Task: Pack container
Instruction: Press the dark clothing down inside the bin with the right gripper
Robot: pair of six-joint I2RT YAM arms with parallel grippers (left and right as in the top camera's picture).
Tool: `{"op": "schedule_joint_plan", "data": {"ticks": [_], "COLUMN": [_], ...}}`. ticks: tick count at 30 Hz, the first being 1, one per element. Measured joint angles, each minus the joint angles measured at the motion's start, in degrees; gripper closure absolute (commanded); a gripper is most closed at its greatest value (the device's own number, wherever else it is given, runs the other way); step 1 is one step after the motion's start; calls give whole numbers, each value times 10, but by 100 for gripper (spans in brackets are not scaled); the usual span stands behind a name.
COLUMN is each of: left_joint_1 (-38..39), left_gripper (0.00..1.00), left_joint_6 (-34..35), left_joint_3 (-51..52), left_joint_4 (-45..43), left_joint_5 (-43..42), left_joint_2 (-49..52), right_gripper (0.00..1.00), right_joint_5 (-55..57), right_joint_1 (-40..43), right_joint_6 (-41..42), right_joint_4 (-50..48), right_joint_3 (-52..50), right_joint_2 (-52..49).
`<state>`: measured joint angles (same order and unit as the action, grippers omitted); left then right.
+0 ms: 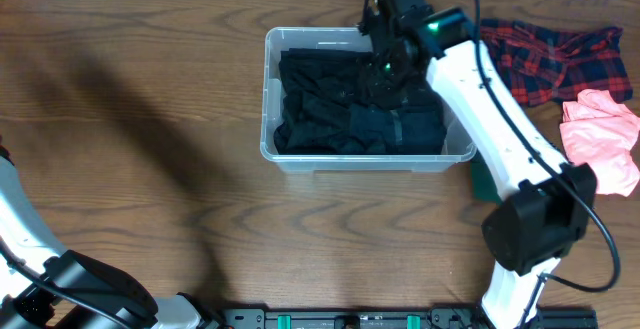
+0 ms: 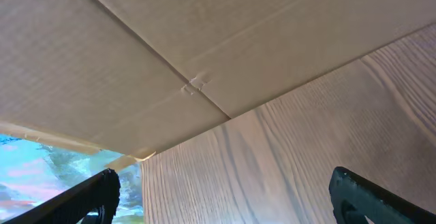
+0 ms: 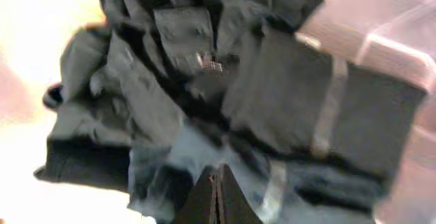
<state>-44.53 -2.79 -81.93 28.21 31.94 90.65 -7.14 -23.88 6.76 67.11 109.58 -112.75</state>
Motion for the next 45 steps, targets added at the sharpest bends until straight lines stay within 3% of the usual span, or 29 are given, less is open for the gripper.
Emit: {"op": "schedule_joint_plan", "data": {"ticks": [4, 9, 16, 20, 28, 33, 38, 45], "left_joint_1": [0, 0, 0, 0, 0, 0, 0, 0], "left_gripper": [2, 2, 2, 2, 2, 2, 2, 2], "left_joint_6": [0, 0, 0, 0, 0, 0, 0, 0], "left_joint_3": [0, 0, 0, 0, 0, 0, 0, 0], "left_joint_4": [0, 0, 0, 0, 0, 0, 0, 0], "left_joint_5": [0, 0, 0, 0, 0, 0, 0, 0], "left_joint_2": [0, 0, 0, 0, 0, 0, 0, 0], "right_gripper": [99, 99, 99, 99, 99, 99, 99, 99], "right_joint_5": [24, 43, 53, 61, 68, 71, 78, 78], "right_joint_1": [0, 0, 4, 6, 9, 27, 50, 62], "right_joint_6": [0, 0, -26, -35, -57, -75, -79, -80], "right_joint_4": [60, 75, -157, -198, -121, -72, -71, -83], "right_joint_3": [-14, -108, -308, -344, -320, -240, -137, -147], "right_joint_2": [4, 4, 4, 24, 24, 24, 27, 31]}}
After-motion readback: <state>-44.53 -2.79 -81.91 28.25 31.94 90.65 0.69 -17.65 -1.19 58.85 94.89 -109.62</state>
